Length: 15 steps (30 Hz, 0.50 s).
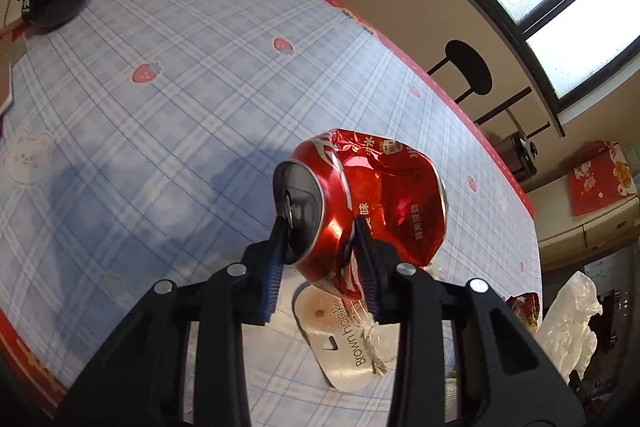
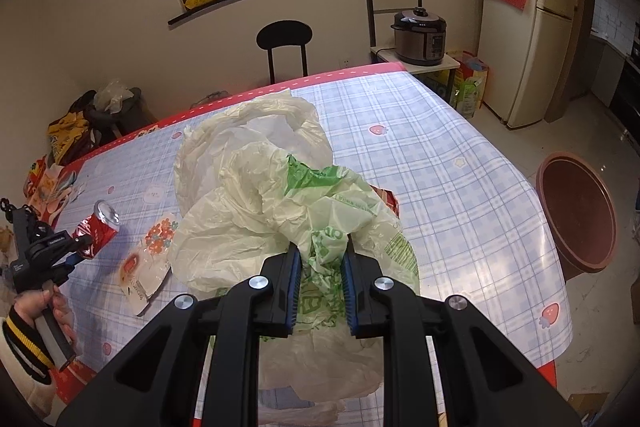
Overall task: Collect trash
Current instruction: 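Drop the plastic bag into the brown bin with the right gripper while the left holds the can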
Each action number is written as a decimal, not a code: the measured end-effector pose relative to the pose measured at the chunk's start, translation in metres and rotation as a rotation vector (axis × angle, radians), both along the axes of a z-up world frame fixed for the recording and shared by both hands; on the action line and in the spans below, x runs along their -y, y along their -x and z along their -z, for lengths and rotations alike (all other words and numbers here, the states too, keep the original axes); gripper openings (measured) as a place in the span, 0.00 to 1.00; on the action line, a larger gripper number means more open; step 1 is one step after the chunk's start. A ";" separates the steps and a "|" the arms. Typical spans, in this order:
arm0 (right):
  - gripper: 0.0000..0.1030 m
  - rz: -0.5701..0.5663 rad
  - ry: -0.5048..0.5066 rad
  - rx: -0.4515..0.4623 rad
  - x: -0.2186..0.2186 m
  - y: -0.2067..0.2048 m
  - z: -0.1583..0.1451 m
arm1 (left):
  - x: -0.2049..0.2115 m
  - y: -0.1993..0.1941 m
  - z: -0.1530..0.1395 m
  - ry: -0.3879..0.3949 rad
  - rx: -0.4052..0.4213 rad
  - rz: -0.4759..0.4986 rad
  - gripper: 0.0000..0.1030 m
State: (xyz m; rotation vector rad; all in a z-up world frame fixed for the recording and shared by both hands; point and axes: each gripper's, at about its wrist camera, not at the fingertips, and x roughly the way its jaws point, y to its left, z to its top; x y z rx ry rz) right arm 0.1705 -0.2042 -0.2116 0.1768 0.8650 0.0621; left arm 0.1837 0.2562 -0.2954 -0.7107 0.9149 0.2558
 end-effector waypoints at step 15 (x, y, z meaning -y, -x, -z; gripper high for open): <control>0.18 -0.068 -0.065 0.118 0.053 0.002 -0.025 | 0.064 0.085 -0.086 -0.153 0.150 0.014 0.35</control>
